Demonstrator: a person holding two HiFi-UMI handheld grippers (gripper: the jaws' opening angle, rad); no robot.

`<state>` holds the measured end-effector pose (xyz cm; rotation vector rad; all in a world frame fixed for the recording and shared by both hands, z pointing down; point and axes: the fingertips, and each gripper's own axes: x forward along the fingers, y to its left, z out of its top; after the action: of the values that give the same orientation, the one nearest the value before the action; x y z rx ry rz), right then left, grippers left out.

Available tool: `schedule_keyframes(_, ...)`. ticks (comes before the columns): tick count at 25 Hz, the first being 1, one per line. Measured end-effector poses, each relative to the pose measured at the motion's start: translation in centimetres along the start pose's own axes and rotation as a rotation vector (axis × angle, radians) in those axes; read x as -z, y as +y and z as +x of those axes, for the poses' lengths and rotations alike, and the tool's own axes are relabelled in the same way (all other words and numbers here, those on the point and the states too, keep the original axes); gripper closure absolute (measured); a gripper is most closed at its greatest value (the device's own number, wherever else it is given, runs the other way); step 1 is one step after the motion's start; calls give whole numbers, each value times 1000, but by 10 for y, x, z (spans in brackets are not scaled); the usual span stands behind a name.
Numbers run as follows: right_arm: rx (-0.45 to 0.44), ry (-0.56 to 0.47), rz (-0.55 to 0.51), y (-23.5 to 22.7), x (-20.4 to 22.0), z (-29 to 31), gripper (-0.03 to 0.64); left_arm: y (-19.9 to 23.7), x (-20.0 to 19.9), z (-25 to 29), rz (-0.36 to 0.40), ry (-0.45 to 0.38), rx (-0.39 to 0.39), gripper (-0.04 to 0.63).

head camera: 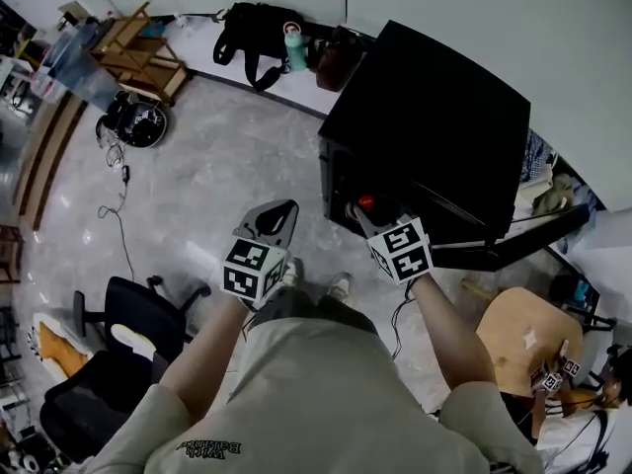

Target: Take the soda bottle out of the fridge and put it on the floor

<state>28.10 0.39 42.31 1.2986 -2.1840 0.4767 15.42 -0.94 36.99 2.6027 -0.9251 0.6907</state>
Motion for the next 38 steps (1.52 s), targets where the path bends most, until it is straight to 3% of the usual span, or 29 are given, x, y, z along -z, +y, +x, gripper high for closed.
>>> schedule_keyframes(16, -171, -32, -176, 102, -78, 24, 499, 66, 17, -100, -74, -58, -197, 588)
schedule_keyframes(30, -191, 6, -233, 173, -127, 57, 499, 132, 40, -154, -110, -69, -209, 588)
schedule_keyframes(38, -177, 46, -223, 192, -127, 86, 499, 158, 66, -157, -92, -9, -196, 588)
